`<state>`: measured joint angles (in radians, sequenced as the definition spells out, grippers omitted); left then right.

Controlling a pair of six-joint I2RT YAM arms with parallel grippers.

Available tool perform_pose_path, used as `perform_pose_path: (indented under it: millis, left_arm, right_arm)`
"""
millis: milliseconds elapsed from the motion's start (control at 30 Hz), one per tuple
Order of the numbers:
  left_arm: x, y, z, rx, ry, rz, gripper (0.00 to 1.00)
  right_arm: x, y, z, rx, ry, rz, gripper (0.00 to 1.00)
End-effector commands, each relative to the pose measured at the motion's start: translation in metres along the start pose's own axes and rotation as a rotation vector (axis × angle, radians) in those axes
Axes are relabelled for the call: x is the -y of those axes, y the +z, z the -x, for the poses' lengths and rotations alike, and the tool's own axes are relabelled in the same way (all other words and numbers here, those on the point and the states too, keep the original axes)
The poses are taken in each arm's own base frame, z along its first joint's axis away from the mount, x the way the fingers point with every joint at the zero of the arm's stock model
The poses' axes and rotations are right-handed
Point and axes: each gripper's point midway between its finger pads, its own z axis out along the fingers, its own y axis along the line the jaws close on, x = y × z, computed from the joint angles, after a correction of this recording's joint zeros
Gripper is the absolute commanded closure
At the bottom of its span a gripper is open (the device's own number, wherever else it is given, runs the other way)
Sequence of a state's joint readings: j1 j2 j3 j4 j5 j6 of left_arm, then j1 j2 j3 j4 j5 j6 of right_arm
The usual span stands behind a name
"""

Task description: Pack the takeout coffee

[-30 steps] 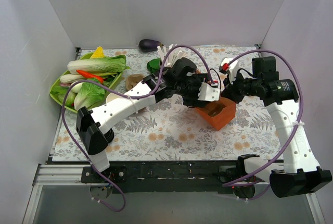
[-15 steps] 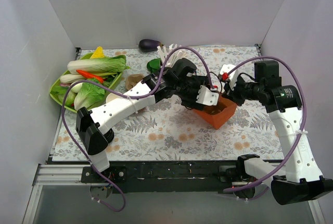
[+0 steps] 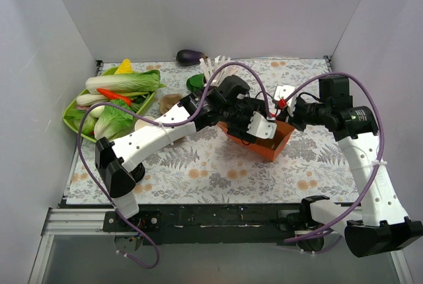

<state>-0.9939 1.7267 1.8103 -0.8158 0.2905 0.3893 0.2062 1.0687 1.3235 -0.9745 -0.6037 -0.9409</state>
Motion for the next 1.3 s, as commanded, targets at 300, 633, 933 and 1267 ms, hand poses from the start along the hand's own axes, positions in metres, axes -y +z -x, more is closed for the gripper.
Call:
perform_pose_path:
  millis: [300, 633, 933, 1267]
  left_arm:
    - [-0.003, -0.002, -0.002, -0.03, 0.271, 0.052, 1.0]
    - [0.016, 0.009, -0.024, -0.102, 0.183, -0.027, 1.0]
    - [0.019, 0.021, -0.039, -0.153, 0.024, 0.031, 1.0]
    - [0.044, 0.025, -0.051, -0.192, 0.035, -0.031, 1.0]
  right_arm:
    - [-0.013, 0.009, 0.022, 0.094, -0.066, 0.089, 0.94]
    - [-0.018, 0.004, 0.021, 0.098, -0.071, 0.056, 0.97]
    - [-0.028, 0.001, 0.023, 0.093, -0.105, 0.058, 0.99]
    - [-0.029, 0.001, 0.025, 0.063, -0.153, 0.05, 0.99]
